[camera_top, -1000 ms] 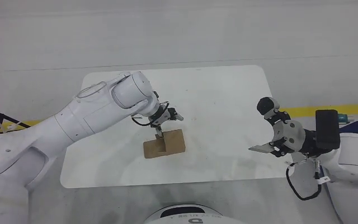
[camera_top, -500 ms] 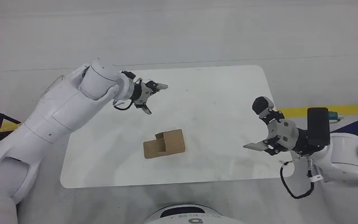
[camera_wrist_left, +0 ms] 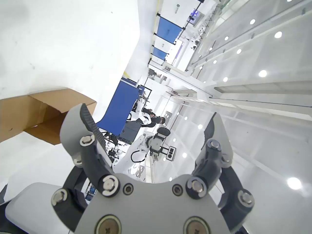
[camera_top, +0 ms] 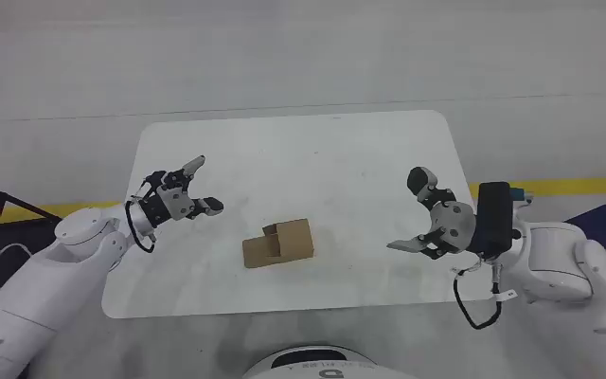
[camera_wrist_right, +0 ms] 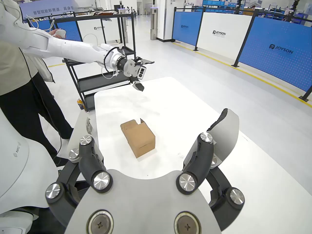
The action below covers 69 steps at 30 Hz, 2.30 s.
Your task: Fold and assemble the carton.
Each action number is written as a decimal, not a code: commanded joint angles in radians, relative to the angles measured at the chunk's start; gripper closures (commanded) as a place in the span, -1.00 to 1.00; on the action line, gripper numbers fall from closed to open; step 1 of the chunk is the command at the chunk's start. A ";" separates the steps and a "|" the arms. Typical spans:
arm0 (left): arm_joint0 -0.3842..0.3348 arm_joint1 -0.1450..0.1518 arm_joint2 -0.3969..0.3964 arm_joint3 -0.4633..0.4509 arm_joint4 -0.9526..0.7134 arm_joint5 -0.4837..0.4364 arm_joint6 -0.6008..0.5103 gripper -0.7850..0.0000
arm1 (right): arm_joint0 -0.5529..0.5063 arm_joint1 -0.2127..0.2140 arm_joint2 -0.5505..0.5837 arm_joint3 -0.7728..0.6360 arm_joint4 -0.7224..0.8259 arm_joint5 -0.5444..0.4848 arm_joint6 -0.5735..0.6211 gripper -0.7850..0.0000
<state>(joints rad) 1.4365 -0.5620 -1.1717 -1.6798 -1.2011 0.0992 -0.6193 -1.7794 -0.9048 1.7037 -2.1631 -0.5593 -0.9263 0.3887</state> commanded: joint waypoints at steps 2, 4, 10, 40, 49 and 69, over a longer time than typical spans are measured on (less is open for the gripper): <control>0.126 0.009 -0.067 -0.016 -0.040 -0.104 -0.045 -1.00 | 0.031 0.003 -0.140 0.018 -0.102 -0.066 0.143 -1.00; 0.177 0.012 -0.101 -0.023 -0.049 -0.135 -0.062 -1.00 | 0.094 0.001 -0.240 0.044 -0.172 -0.073 0.204 -1.00; 0.266 0.018 -0.188 -0.072 -0.032 -0.127 -0.037 -1.00 | 0.280 -0.030 -0.515 0.100 -0.382 -0.010 0.260 -1.00; 0.340 0.017 -0.265 -0.120 -0.007 -0.094 -0.008 -1.00 | 0.555 -0.128 -0.893 0.421 -0.585 0.084 0.012 -1.00; 0.340 0.017 -0.265 -0.120 -0.007 -0.094 -0.008 -1.00 | 0.553 -0.122 -0.872 0.443 -0.563 0.094 0.040 -1.00; 0.340 0.017 -0.265 -0.120 -0.007 -0.094 -0.008 -1.00 | 0.483 -0.096 -0.797 0.498 -0.493 0.098 0.030 -1.00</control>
<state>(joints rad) 1.7760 -0.5451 -1.4365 -1.7997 -1.2080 0.0055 -0.6273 -1.2964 -1.0012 0.9055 -1.6693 -1.0563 -0.8280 0.4226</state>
